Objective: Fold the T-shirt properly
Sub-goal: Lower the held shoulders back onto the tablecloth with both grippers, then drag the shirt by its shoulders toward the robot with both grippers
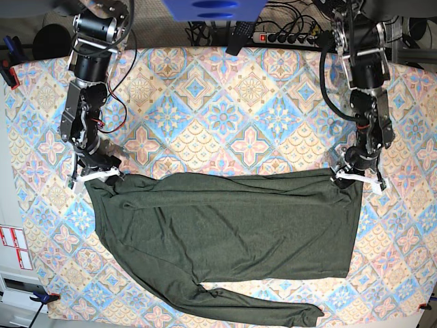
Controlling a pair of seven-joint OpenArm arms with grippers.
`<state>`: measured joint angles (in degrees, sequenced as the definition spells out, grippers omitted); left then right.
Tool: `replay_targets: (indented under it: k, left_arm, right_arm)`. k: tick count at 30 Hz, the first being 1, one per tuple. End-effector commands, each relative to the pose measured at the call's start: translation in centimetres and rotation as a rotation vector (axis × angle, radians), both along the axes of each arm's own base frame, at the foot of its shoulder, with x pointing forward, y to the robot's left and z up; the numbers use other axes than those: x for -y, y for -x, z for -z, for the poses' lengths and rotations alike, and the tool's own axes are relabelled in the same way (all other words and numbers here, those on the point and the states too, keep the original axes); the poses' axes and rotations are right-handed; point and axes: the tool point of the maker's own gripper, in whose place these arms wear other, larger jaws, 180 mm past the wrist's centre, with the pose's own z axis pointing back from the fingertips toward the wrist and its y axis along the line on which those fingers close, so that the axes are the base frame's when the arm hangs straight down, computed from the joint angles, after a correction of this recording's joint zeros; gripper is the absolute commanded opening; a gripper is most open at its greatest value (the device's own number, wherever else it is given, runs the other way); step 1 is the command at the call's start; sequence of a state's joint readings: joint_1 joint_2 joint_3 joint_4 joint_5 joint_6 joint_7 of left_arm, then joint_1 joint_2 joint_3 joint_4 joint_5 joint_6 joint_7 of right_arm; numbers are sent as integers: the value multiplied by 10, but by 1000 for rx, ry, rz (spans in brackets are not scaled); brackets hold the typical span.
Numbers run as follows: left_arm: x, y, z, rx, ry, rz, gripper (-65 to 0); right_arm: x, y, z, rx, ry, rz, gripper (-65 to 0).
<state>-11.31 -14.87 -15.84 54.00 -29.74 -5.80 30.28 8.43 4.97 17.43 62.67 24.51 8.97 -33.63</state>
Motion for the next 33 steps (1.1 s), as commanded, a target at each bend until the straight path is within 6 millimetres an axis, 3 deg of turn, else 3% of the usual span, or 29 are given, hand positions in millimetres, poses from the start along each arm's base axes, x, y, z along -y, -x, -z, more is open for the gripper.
replay_targets:
  k: [1, 10, 12, 15, 19, 23, 28, 33]
  left_arm:
    - [6, -7, -3, 7, 19, 3, -274]
    - [22, -14, -2, 16, 47, 16, -287]
    - [23, -14, -2, 15, 48, 17, -357]
    - [23, -13, -1, 16, 51, 17, -538]
    - [21, -12, -2, 17, 50, 14, -649]
    - [21, -12, -1, 16, 51, 12, -650]
    - [21, -11, 0, 14, 51, 12, -650]
    - [19, -11, -1, 14, 46, 11, -650]
  right_arm:
    - [7, -16, -19, 67, 11, 8, -466]
    - [8, 4, -3, 23, 13, 11, -466]
    - [12, 6, -3, 23, 11, 23, -466]
    - [28, 11, -1, 20, 0, 82, -466]
    - [34, 11, -3, 25, -3, 100, -466]
    - [30, 15, 1, -9, -20, 87, -452]
    - [29, -1, -10, 14, -32, 81, -336]
    - [25, -8, -7, 9, -52, 84, -325]
